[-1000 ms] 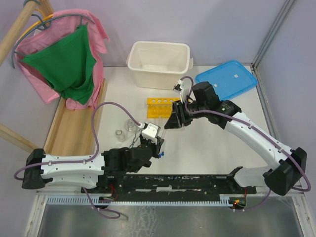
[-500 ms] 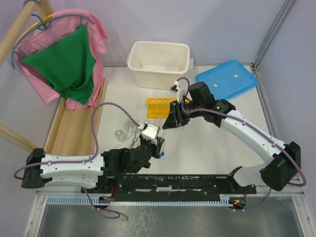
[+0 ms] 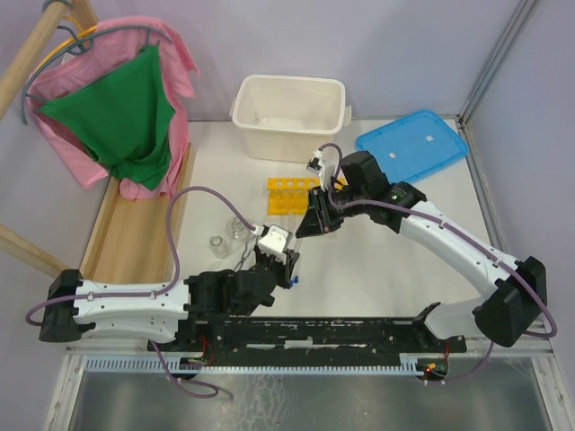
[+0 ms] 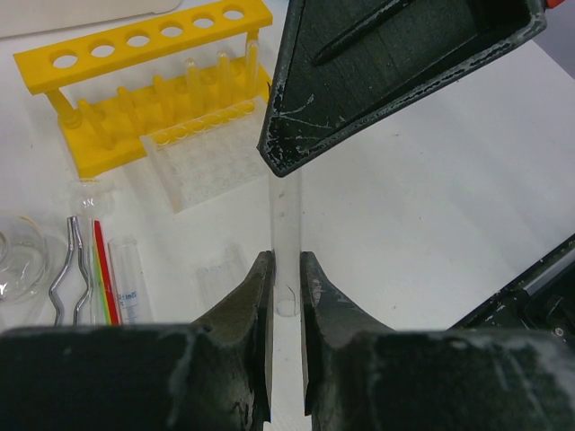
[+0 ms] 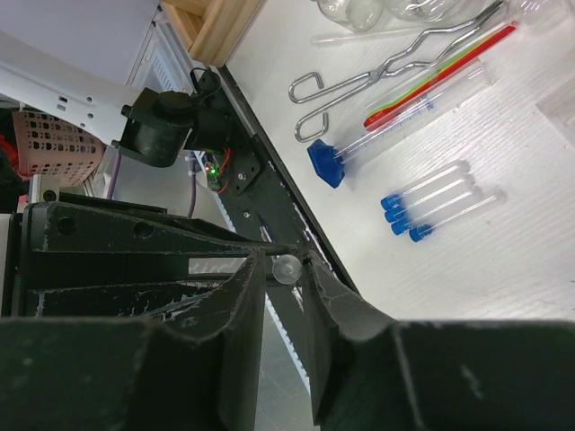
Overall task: Organize the chemistry lab equipment
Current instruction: Pick up the test tube at the center of the board.
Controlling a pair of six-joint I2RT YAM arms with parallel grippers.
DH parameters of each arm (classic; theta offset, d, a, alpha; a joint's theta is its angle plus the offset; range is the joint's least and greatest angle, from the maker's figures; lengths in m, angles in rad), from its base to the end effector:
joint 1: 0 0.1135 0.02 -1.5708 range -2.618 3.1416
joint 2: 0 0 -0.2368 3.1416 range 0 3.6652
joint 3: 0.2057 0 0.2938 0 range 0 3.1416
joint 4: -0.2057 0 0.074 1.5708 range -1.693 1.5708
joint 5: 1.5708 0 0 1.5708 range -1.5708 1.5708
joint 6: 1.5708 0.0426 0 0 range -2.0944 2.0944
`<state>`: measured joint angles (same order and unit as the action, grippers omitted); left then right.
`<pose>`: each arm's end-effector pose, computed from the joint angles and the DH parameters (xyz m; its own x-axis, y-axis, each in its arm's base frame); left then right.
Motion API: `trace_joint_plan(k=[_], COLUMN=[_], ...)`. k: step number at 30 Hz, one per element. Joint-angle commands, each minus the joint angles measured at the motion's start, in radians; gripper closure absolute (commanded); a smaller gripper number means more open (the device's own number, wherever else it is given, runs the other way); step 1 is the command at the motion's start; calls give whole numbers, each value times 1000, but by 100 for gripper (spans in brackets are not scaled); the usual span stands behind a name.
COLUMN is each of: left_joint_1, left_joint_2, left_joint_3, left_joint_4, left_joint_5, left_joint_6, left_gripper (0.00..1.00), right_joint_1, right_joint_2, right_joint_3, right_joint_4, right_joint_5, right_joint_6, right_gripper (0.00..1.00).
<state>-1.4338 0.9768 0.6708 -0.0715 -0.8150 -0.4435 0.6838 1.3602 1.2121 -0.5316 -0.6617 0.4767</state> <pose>0.0684 -0.2689 0.2423 -0.2974 0.0021 -0.9548 0.5087 0.8466 -0.1566 0.2528 0.2398 0.2943 -0.8316 -0.2107 -0.5138 -0.5484 0.4574 0.7000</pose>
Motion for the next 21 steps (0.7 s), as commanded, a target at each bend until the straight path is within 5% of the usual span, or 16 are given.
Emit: trace_joint_plan(k=[1, 13, 21], left_joint_1=[-5, -5, -5], left_joint_2=[8, 24, 24], left_joint_3=[27, 30, 27], left_joint_4=[65, 62, 26], left_joint_5=[-40, -47, -68], left_joint_6=[20, 17, -27], left_gripper=[97, 96, 53], right_joint_1=[19, 32, 32], right_joint_2=[6, 37, 11], right_joint_3=[3, 18, 29], right_joint_4=[20, -17, -37], right_joint_5=[-36, -22, 52], right_joint_6=[-16, -47, -55], right_gripper=[74, 98, 99])
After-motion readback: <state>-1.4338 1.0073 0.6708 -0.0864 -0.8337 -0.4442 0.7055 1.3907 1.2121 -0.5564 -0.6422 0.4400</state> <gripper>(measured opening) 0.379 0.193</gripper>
